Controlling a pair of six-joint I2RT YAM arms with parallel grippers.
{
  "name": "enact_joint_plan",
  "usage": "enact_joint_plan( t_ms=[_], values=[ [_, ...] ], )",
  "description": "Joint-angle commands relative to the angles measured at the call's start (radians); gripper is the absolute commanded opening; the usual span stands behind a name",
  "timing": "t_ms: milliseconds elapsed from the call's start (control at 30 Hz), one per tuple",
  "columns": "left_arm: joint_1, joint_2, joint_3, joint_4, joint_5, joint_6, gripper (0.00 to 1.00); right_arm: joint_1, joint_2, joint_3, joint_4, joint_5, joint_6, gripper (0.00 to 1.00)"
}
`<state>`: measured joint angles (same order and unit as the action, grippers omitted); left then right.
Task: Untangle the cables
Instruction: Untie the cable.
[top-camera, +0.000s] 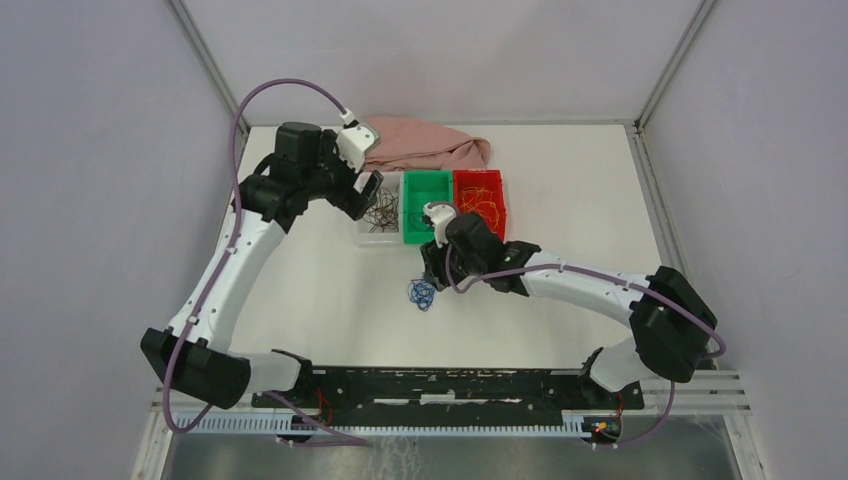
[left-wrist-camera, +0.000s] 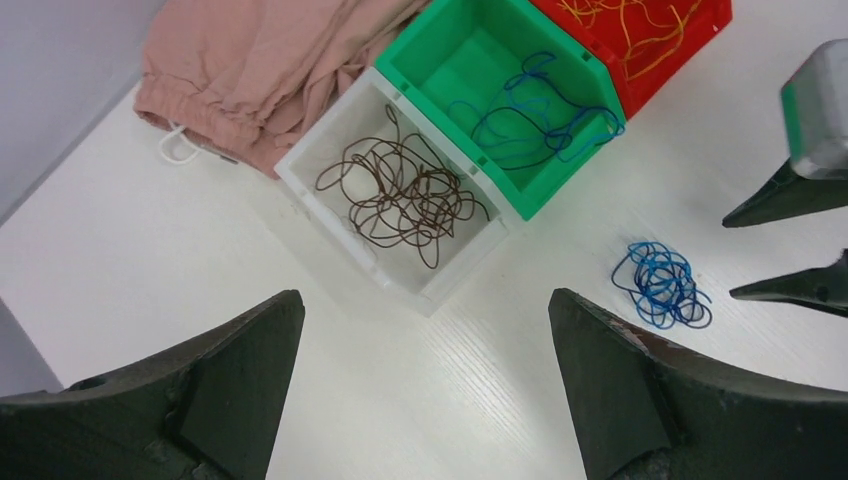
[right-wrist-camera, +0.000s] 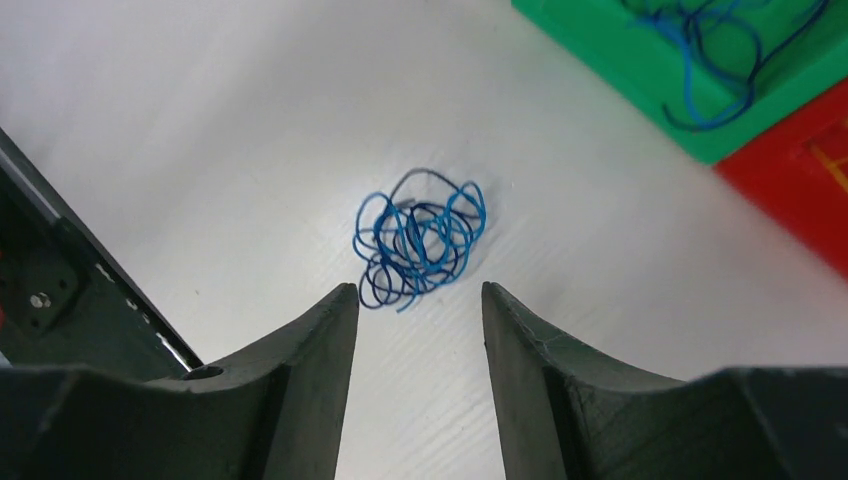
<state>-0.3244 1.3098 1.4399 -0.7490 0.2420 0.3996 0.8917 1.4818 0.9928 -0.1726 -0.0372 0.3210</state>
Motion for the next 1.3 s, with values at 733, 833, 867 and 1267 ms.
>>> enact_joint_plan(
  t_ms=[733,833,867,1267],
  values=[
    [-0.178,-0.009,-0.484,0.126,0.173,0.048,0.91,0.023,0.210,-0.052,0.196,0.102,0.093,0.43],
    [-0.226,0.033,-0.517,0.217,0.131,-0.035,0.87,0.022,0.182,-0.097,0.217,0.135,0.126,0.43],
    [-0.230,0.047,-0.521,0.242,0.133,-0.057,0.86,0.022,0.172,-0.111,0.227,0.142,0.138,0.43],
    [-0.257,0.116,-0.583,0.462,0.195,-0.204,0.78,0.020,0.126,-0.290,0.426,0.149,0.358,0.41]
  ],
)
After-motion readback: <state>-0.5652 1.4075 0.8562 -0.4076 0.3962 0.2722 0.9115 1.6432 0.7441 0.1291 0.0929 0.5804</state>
